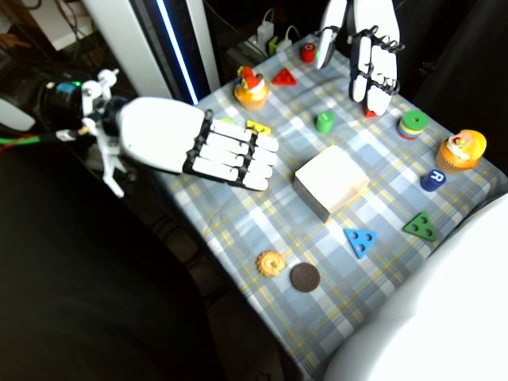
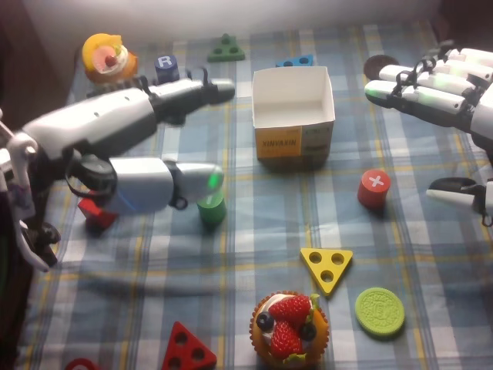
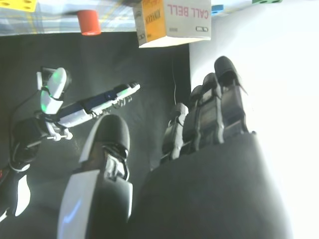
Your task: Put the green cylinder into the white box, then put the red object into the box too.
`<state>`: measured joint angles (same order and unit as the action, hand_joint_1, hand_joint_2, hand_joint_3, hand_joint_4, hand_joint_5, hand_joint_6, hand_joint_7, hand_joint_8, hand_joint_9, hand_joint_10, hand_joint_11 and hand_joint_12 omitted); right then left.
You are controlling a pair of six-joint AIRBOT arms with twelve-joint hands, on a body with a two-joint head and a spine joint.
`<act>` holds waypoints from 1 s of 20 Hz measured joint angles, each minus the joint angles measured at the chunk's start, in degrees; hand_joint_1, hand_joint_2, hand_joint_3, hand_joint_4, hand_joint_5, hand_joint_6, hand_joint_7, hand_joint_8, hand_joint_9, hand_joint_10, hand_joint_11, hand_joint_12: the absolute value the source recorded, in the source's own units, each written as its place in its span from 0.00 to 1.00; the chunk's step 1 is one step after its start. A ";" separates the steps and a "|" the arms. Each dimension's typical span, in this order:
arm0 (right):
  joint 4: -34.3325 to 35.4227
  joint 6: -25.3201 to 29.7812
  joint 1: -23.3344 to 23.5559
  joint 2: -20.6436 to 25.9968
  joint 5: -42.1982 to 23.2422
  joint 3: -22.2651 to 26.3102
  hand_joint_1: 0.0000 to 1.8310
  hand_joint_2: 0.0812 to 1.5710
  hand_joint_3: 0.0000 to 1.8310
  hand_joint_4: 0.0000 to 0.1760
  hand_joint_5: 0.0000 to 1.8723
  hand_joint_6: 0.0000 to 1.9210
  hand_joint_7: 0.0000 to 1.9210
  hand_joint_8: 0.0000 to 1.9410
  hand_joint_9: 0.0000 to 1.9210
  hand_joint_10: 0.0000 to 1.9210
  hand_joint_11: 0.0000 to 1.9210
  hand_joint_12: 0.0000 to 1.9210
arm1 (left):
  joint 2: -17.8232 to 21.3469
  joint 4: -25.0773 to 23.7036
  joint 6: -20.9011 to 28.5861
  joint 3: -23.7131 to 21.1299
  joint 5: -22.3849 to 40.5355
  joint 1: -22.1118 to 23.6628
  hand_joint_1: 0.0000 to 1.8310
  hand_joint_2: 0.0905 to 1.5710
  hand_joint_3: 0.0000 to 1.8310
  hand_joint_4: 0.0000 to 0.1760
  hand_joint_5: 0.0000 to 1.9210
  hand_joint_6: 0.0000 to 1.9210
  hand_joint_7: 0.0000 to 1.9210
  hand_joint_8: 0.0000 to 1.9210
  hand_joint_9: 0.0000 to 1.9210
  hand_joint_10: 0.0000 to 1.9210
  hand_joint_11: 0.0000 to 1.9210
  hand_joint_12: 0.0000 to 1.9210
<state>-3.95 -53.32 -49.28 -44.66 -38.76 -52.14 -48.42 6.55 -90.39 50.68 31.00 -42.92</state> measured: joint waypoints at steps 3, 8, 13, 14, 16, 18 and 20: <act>0.70 -0.02 -0.02 0.02 -0.90 0.04 0.35 0.77 0.02 0.00 0.00 0.00 0.02 0.04 0.00 0.23 0.00 0.87 | -0.07 1.46 -4.00 -0.74 -1.01 -0.17 0.34 0.73 0.00 0.36 0.06 0.00 0.06 0.00 0.04 0.03 0.00 0.57; 1.70 -0.02 -0.31 0.00 -2.08 0.39 0.33 0.79 0.00 0.00 0.00 0.00 0.00 0.00 0.00 0.12 0.00 0.84 | -1.92 6.34 -10.27 -0.44 -1.97 -0.96 0.49 0.69 0.00 0.37 0.09 0.01 0.12 0.01 0.07 0.05 0.00 0.69; 2.86 -0.11 -0.94 0.00 -3.06 0.37 0.32 0.81 0.00 0.00 0.00 0.00 0.00 0.00 0.00 0.08 0.00 0.69 | -5.77 16.44 -24.96 0.87 -3.21 -1.27 0.53 0.69 0.00 0.50 0.14 0.00 0.18 0.01 0.00 0.35 0.00 0.76; 2.84 -0.11 -0.94 0.00 -3.15 0.37 0.31 0.81 0.00 0.00 0.00 0.00 0.00 0.00 0.00 0.07 0.00 0.68 | -5.99 17.88 -26.80 0.87 -3.30 -1.53 0.52 0.70 0.00 0.48 0.14 0.00 0.18 0.01 0.00 0.37 0.00 0.77; 3.10 -0.11 -0.94 0.00 -3.39 0.37 0.31 0.81 0.00 0.00 0.00 0.00 0.00 0.00 0.00 0.07 0.00 0.65 | -6.82 19.93 -29.40 1.42 -3.50 -1.66 0.55 0.70 0.00 0.29 0.16 0.01 0.20 0.01 0.00 0.39 0.00 0.76; 2.99 -0.11 -0.94 0.00 -3.41 0.37 0.31 0.81 0.00 0.00 0.00 0.00 0.00 0.00 0.00 0.05 0.00 0.62 | -7.30 21.51 -31.04 1.81 -3.41 -1.66 0.52 0.72 0.01 0.23 0.17 0.02 0.20 0.01 0.00 0.39 0.00 0.76; 3.15 -0.11 -0.94 0.00 -3.48 0.37 0.32 0.81 0.00 0.00 0.00 0.00 0.00 0.00 0.00 0.01 0.00 0.54 | -8.46 24.02 -34.34 2.43 -3.13 -2.05 0.55 0.73 0.00 0.04 0.24 0.04 0.27 0.04 0.01 0.48 0.00 0.81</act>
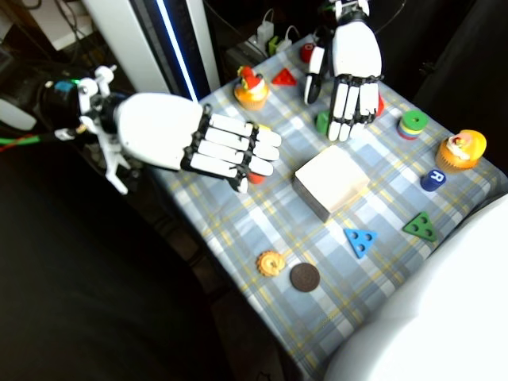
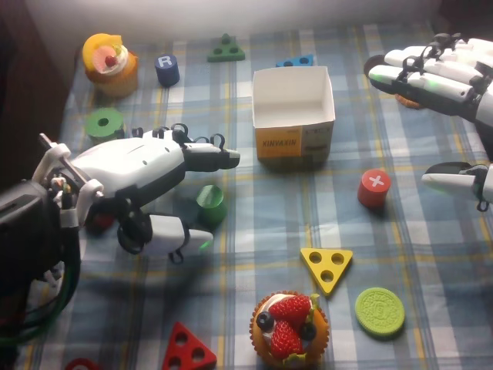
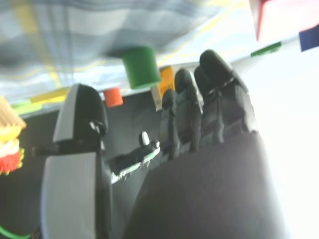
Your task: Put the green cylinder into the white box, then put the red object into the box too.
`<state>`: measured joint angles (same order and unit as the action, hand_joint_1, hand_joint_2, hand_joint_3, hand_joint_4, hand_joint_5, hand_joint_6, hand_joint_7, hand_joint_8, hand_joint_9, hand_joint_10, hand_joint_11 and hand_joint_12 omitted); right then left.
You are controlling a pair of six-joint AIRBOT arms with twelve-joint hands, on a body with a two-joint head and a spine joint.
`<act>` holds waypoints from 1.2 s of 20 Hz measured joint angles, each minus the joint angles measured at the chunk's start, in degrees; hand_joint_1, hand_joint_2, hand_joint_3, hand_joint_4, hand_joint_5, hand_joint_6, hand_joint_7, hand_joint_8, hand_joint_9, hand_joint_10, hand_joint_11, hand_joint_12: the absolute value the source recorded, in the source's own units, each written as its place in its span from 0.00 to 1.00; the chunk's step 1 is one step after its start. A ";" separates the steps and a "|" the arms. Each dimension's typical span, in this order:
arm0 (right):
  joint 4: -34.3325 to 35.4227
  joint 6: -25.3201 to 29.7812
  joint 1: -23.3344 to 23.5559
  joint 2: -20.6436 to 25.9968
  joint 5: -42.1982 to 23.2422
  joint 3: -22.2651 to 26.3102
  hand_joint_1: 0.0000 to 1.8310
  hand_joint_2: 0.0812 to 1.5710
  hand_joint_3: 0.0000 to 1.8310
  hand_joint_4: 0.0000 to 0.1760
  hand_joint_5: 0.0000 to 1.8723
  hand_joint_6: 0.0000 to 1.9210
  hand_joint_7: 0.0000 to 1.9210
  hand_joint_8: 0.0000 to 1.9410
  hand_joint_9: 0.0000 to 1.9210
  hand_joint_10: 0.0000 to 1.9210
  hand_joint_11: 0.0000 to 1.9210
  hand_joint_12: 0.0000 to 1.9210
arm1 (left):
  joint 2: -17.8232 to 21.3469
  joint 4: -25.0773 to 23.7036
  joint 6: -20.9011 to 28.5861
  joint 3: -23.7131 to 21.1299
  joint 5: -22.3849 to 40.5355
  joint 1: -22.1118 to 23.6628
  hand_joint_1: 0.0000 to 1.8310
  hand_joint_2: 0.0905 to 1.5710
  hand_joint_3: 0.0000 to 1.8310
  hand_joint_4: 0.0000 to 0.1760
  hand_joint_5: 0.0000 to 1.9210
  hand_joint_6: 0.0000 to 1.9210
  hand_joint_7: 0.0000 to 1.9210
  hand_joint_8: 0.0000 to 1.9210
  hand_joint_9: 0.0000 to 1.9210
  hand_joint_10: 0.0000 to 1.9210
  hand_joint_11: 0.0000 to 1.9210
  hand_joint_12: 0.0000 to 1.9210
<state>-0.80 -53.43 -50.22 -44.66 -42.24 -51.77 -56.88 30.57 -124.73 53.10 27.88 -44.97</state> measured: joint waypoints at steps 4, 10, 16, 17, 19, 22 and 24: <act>0.17 0.00 0.00 -0.24 -0.09 0.00 0.33 0.81 0.00 0.00 0.00 0.00 0.00 0.00 0.00 0.00 0.00 0.57 | -1.22 0.76 -0.48 1.14 1.46 -0.24 0.66 0.77 0.00 0.00 0.38 0.56 0.43 0.79 0.25 0.89 0.02 1.00; 1.03 0.00 -0.48 -0.24 -0.50 -0.04 0.32 0.81 0.00 0.00 0.00 0.00 0.00 0.00 0.00 0.00 0.00 0.60 | -0.24 -0.02 -0.70 -1.01 2.84 0.33 0.66 0.78 0.00 0.00 0.37 0.61 0.42 0.80 0.27 0.89 0.04 1.00; 1.42 -0.02 -0.83 -0.24 -1.22 -0.04 0.34 0.81 0.00 0.00 0.00 0.00 0.00 0.00 0.00 0.00 0.00 0.51 | 1.38 -4.00 -0.83 -1.90 9.79 6.82 0.66 0.77 0.00 0.00 0.38 0.59 0.44 0.79 0.21 0.98 0.00 1.00; 1.49 0.00 -0.83 -0.24 -1.33 -0.04 0.33 0.81 0.00 0.00 0.00 0.00 0.00 0.00 0.00 0.00 0.00 0.50 | 0.17 -4.63 -0.81 -0.42 9.92 9.16 0.66 0.77 0.00 0.00 0.37 0.60 0.43 0.79 0.20 0.98 0.00 1.00; 1.42 -0.02 -0.83 -0.28 -1.44 -0.04 0.32 0.81 0.00 0.00 0.00 0.00 0.00 0.00 0.00 0.00 0.00 0.50 | -2.19 -3.91 -0.81 2.49 8.28 12.48 0.66 0.78 0.00 0.00 0.38 0.57 0.41 0.84 0.26 1.00 0.00 1.00; 1.46 -0.02 -0.83 -0.59 -1.88 -0.04 0.31 0.82 0.00 0.00 0.00 0.00 0.00 0.00 0.00 0.00 0.00 0.53 | -7.54 -1.18 -0.81 8.87 4.98 17.77 0.68 0.71 0.00 0.00 0.46 0.51 0.52 0.63 0.27 0.82 0.01 1.00; 1.36 -0.02 -0.83 -0.85 -2.05 -0.35 0.31 0.82 0.00 0.00 0.00 0.00 0.00 0.00 0.00 0.00 0.00 0.62 | -10.60 0.94 -0.94 12.41 2.51 18.75 0.68 0.71 0.00 0.00 0.45 0.53 0.52 0.62 0.26 0.86 0.04 1.00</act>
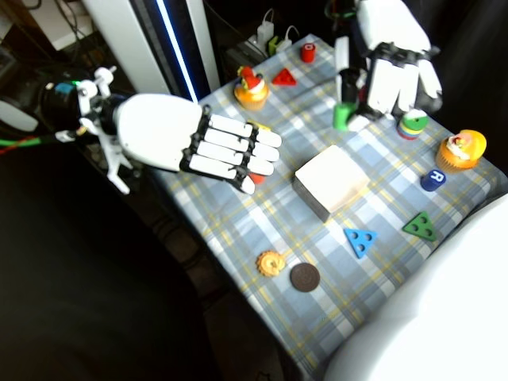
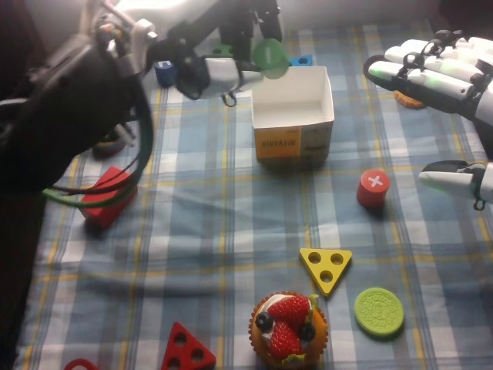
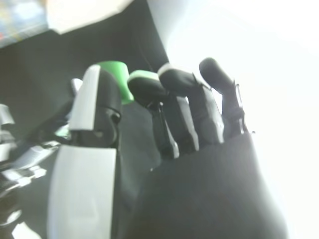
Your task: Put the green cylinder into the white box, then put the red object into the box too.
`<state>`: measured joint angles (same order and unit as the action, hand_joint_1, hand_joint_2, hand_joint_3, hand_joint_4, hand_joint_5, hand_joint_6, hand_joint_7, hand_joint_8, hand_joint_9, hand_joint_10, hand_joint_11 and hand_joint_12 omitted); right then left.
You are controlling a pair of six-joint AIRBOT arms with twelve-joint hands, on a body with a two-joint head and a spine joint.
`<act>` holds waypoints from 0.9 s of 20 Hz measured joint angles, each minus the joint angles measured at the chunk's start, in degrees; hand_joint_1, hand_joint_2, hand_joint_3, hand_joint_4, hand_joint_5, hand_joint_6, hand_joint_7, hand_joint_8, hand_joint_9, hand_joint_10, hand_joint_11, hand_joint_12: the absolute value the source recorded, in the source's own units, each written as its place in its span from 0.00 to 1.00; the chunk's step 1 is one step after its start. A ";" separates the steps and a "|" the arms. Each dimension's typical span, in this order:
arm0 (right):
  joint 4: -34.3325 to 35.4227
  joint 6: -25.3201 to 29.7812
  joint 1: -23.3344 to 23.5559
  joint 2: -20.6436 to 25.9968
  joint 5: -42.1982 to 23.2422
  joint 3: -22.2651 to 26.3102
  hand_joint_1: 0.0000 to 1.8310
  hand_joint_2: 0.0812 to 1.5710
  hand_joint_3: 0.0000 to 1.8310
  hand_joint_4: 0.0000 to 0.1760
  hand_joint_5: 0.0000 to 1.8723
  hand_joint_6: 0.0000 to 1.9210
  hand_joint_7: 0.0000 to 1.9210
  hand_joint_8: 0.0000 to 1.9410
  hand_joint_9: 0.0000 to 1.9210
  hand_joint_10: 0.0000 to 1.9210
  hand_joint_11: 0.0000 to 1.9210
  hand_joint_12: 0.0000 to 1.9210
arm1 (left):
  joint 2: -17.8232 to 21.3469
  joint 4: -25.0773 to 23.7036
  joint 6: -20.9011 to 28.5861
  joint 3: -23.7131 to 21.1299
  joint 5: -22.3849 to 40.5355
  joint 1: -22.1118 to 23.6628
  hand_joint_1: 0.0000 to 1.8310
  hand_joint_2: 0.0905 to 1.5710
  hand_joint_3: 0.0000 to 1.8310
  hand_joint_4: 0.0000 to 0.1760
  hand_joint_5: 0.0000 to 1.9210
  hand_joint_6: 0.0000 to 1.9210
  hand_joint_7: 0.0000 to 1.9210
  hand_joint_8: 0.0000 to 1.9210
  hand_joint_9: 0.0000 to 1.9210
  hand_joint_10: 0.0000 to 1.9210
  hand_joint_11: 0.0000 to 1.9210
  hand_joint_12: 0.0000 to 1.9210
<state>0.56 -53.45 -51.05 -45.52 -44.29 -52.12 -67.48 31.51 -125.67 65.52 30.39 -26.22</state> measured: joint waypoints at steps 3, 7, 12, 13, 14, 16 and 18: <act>-0.09 -0.02 0.00 -1.01 -0.02 -0.28 0.31 0.82 0.00 0.00 0.00 0.00 0.00 0.00 0.01 0.00 0.00 0.63 | -3.15 3.06 -0.09 3.89 -4.42 0.15 0.51 0.68 0.00 0.40 0.09 0.44 0.11 0.45 0.02 0.65 0.00 0.97; -0.79 0.46 0.00 -1.75 -0.02 -0.52 0.31 0.82 0.00 0.00 0.00 0.00 0.00 0.00 0.01 0.01 0.00 0.59 | -3.50 3.91 -0.09 4.07 -5.05 0.13 0.40 0.74 0.01 0.60 0.01 0.21 0.04 0.13 0.00 0.23 0.00 0.67; -2.62 2.47 0.00 -3.52 0.94 -1.86 0.42 0.80 0.00 0.00 0.12 0.09 0.14 0.02 0.06 0.23 0.00 0.65 | 0.50 -2.69 13.07 0.50 -1.31 -1.09 0.29 0.93 0.01 0.42 0.02 0.13 0.03 0.01 0.00 0.00 0.00 0.06; -3.15 2.58 0.00 -3.80 1.42 -2.01 0.46 0.79 0.00 0.00 0.16 0.11 0.17 0.03 0.08 0.25 0.00 0.64 | 2.75 -4.17 15.28 -1.60 1.84 -2.56 0.32 0.93 0.00 0.38 0.05 0.13 0.06 0.01 0.00 0.00 0.00 0.01; -3.37 2.58 0.00 -4.09 1.81 -2.34 0.46 0.79 0.00 0.00 0.16 0.11 0.17 0.03 0.08 0.25 0.00 0.64 | 4.26 -4.31 15.78 -3.21 3.72 -3.56 0.32 0.93 0.00 0.38 0.05 0.13 0.06 0.01 0.00 0.00 0.00 0.01; -3.19 2.58 0.02 -4.52 2.99 -2.82 0.49 0.78 0.00 0.00 0.18 0.11 0.21 0.03 0.09 0.27 0.00 0.67 | 7.58 -5.42 16.02 -7.23 8.81 -6.12 0.39 0.91 0.00 0.34 0.09 0.11 0.09 0.00 0.03 0.03 0.00 0.11; -3.39 2.60 0.07 -5.25 3.48 -3.23 0.50 0.78 0.00 0.00 0.18 0.12 0.22 0.02 0.09 0.28 0.00 0.69 | 9.66 -6.97 16.04 -10.27 13.55 -8.31 0.42 0.91 0.00 0.41 0.10 0.10 0.11 0.00 0.04 0.05 0.00 0.29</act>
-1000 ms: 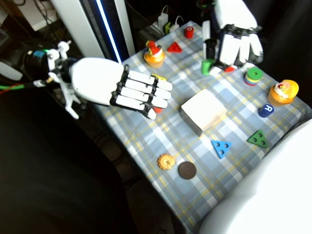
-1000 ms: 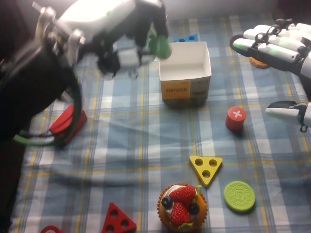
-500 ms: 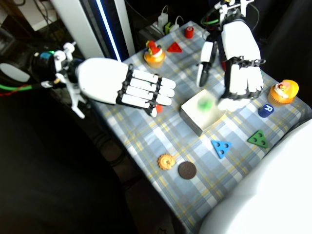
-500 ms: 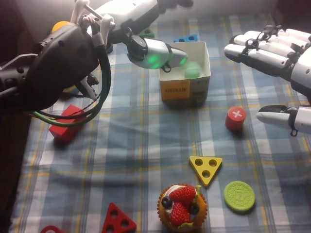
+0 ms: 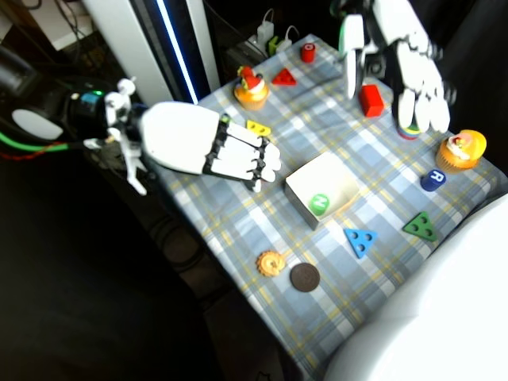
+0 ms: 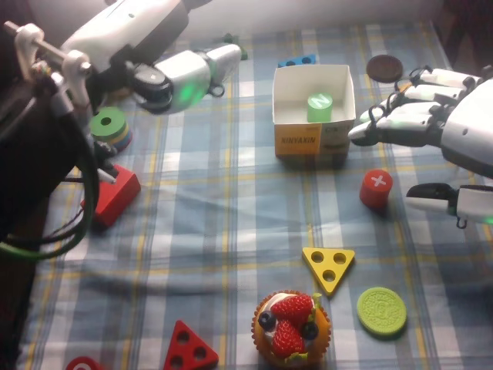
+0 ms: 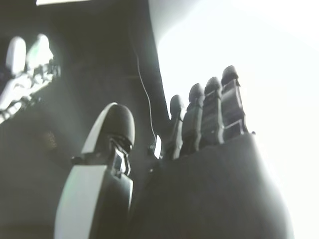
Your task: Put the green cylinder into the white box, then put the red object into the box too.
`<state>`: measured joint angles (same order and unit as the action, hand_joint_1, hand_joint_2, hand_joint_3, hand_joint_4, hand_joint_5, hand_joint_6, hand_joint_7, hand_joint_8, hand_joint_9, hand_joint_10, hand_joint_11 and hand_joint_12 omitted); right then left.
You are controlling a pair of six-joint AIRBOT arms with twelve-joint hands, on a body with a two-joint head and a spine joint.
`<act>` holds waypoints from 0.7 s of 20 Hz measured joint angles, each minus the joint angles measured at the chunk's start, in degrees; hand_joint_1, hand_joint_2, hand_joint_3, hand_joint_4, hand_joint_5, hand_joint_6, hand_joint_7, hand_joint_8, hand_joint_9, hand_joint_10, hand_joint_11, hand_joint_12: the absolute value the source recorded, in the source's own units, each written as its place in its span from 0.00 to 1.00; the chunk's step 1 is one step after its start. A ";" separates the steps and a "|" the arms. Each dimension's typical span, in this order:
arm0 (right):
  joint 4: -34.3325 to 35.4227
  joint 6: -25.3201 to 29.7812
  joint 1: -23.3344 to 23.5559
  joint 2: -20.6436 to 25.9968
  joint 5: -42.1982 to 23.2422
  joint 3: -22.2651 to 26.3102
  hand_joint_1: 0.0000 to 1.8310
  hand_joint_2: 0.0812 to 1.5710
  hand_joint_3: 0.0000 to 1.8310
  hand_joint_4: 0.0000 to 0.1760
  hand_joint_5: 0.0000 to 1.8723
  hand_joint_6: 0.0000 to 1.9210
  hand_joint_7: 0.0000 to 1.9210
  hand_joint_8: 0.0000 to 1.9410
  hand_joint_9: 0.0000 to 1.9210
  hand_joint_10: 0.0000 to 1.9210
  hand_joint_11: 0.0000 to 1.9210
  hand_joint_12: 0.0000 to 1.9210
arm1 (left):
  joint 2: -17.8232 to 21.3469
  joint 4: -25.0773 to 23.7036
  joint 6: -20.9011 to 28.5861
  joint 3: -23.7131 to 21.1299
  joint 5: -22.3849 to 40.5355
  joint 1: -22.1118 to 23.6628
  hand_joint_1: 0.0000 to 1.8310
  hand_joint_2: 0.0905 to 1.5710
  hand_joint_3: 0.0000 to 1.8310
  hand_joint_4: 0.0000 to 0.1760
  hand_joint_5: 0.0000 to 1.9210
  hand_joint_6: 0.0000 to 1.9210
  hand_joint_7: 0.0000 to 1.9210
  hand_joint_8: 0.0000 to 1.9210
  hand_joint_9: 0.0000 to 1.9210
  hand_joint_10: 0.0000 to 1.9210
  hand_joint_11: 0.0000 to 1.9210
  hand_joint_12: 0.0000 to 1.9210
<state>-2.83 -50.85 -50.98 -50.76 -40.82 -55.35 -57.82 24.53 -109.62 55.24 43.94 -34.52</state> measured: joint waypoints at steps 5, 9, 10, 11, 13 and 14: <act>0.24 0.00 0.13 -1.75 2.62 -1.51 0.49 0.77 0.00 0.00 0.15 0.20 0.23 0.02 0.06 0.42 0.00 0.76 | 3.82 -0.52 0.11 -5.18 8.61 -5.79 0.42 0.90 0.00 0.00 0.13 0.05 0.13 0.00 0.02 0.13 0.00 0.28; 0.00 0.00 0.28 -3.17 3.65 -2.12 0.48 0.79 0.00 0.00 0.10 0.30 0.26 0.04 0.04 0.54 0.00 0.80 | 4.83 -0.39 0.17 -6.03 12.15 -7.10 0.38 0.89 0.00 0.22 0.14 0.02 0.13 0.00 0.00 0.19 0.00 0.31; 0.00 0.00 0.42 -3.50 4.00 -2.49 0.50 0.78 0.00 0.00 0.10 0.31 0.24 0.04 0.03 0.49 0.00 0.76 | 4.83 -0.17 0.13 -6.21 12.33 -7.21 0.39 0.90 0.00 0.16 0.14 0.01 0.13 0.00 0.00 0.18 0.00 0.23; 0.11 0.00 0.55 -3.65 4.35 -2.86 0.50 0.78 0.00 0.00 0.10 0.33 0.23 0.04 0.03 0.44 0.00 0.71 | 4.83 -0.33 0.13 -6.45 12.28 -7.48 0.38 0.90 0.00 0.19 0.15 0.01 0.13 0.00 0.00 0.18 0.00 0.18; 0.42 -0.02 0.61 -4.15 4.76 -3.37 0.49 0.78 0.00 0.00 0.16 0.31 0.28 0.04 0.05 0.49 0.00 0.76 | 4.83 -0.70 0.15 -6.64 12.44 -7.85 0.38 0.91 0.00 0.17 0.15 0.01 0.12 0.00 0.00 0.19 0.00 0.24; 0.44 0.00 0.68 -4.39 4.98 -3.50 0.49 0.78 0.00 0.00 0.16 0.31 0.28 0.04 0.05 0.49 0.00 0.76 | 4.83 -0.50 0.17 -6.64 12.44 -7.87 0.38 0.91 0.00 0.17 0.15 0.01 0.12 0.00 0.00 0.19 0.00 0.24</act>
<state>-2.39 -50.85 -50.30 -55.16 -35.83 -58.85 -52.99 24.03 -109.45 48.60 56.38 -42.39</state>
